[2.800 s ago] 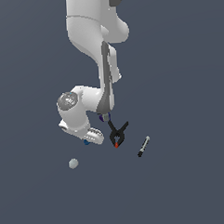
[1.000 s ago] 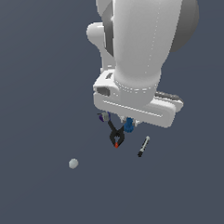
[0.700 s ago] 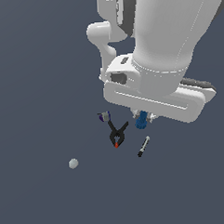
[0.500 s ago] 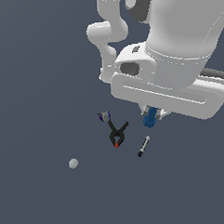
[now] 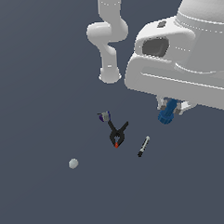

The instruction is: Pick up a designated object from a clutter of objects.

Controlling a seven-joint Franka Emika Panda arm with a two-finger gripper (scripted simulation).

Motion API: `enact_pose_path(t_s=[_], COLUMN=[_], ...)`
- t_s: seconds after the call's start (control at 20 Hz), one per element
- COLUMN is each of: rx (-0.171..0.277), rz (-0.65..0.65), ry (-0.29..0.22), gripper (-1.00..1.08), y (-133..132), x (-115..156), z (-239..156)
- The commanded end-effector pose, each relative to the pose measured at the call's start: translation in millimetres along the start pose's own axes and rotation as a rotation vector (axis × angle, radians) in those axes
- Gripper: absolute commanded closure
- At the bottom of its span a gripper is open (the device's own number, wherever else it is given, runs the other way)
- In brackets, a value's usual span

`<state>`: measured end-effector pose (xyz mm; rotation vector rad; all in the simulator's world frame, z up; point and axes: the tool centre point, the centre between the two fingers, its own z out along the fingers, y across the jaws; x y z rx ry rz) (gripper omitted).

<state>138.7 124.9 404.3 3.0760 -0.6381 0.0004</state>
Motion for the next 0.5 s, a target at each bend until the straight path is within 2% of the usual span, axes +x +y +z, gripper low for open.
enact_pose_path(t_s=[0.0,0.45], rx=[0.0,0.0], rz=[0.001,0.0], ry=[0.0,0.0], gripper=[1.08,1.08], y=[-4.2,-10.0], x=[0.7,1.6], z=[-5.2,-11.9])
